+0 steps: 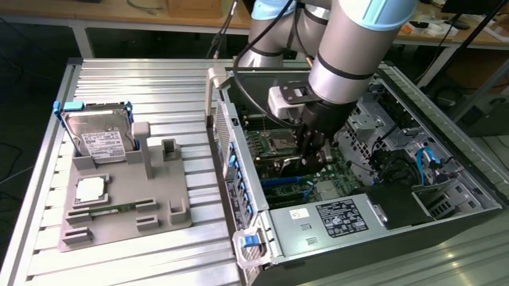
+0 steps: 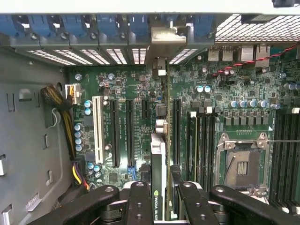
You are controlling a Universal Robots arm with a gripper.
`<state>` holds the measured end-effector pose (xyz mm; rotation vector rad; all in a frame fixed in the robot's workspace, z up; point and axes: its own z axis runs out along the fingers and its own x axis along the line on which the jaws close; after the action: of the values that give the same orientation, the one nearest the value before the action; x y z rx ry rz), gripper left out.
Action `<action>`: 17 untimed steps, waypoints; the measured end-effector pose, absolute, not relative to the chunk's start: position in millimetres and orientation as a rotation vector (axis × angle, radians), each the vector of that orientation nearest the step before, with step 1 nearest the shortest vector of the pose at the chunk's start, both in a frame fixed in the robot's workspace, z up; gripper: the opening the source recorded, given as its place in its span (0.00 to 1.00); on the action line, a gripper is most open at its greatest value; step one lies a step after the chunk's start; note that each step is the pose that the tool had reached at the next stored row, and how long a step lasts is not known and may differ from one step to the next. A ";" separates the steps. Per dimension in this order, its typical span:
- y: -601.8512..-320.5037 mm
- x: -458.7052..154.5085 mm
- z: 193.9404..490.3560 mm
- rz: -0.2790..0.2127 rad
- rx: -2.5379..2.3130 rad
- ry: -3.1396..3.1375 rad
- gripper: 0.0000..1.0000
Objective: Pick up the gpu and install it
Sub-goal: 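Insert the gpu into the slot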
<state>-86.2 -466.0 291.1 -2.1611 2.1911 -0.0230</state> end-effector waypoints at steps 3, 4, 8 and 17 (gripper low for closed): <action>-466.0 -86.3 287.4 -0.022 -2.161 2.191 0.27; -466.1 -86.3 286.2 -0.023 -2.161 2.191 0.27; -466.0 -86.4 282.5 -0.020 -2.162 2.192 0.27; -466.1 -86.4 280.5 0.009 -2.174 2.206 0.27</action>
<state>-86.4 -466.1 280.5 -2.1740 2.2055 0.0090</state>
